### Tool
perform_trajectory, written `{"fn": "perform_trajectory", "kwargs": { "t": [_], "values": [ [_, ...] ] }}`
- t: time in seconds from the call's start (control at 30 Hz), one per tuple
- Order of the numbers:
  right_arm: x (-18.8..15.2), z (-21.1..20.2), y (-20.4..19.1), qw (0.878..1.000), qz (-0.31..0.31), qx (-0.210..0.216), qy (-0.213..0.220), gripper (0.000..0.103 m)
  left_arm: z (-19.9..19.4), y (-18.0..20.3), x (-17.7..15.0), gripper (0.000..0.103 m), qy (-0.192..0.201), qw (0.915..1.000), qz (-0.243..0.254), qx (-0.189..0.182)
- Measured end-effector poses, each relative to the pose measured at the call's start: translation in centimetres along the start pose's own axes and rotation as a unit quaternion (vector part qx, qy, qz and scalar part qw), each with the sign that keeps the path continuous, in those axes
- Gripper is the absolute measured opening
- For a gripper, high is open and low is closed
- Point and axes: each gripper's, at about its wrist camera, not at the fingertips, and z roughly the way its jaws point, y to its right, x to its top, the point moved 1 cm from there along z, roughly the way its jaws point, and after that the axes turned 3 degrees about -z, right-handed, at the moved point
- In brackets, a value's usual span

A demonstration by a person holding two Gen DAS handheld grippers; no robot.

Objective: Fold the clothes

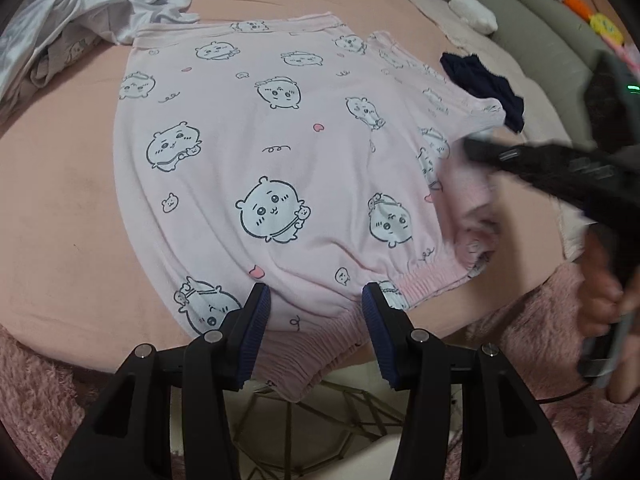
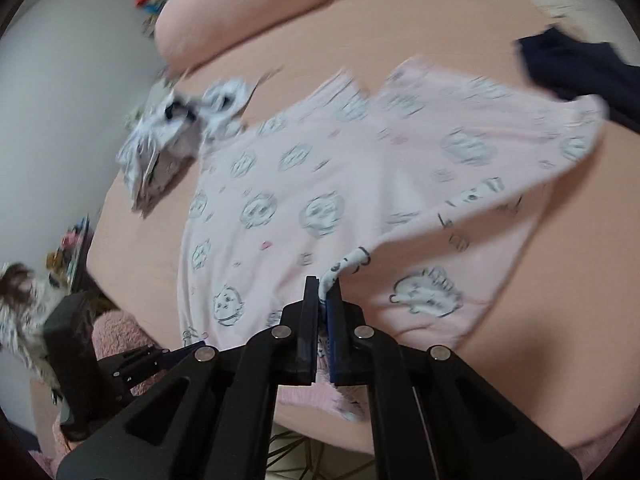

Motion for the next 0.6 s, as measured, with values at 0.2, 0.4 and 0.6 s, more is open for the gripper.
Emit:
{"fn": "perform_trajectory", "kwargs": {
  "t": [0.2, 0.4, 0.6],
  "values": [
    [-1.0, 1.7, 0.9, 0.999, 0.023, 0.037, -0.029, 0.026, -0.4, -0.1, 1.3, 0.05, 0.006, 0.9971, -0.023, -0.072],
    [-3.8, -5.0, 1.9, 0.997, 0.045, 0.01, 0.058, 0.04, 1.1, 3.0, 4.0, 0.05, -0.008, 0.9957, 0.012, -0.092],
    [-7.9, -6.1, 4.9, 0.992, 0.093, -0.058, 0.067, 0.04, 2.4, 6.1, 4.2, 0.05, -0.032, 0.991, 0.041, -0.123]
  ]
}}
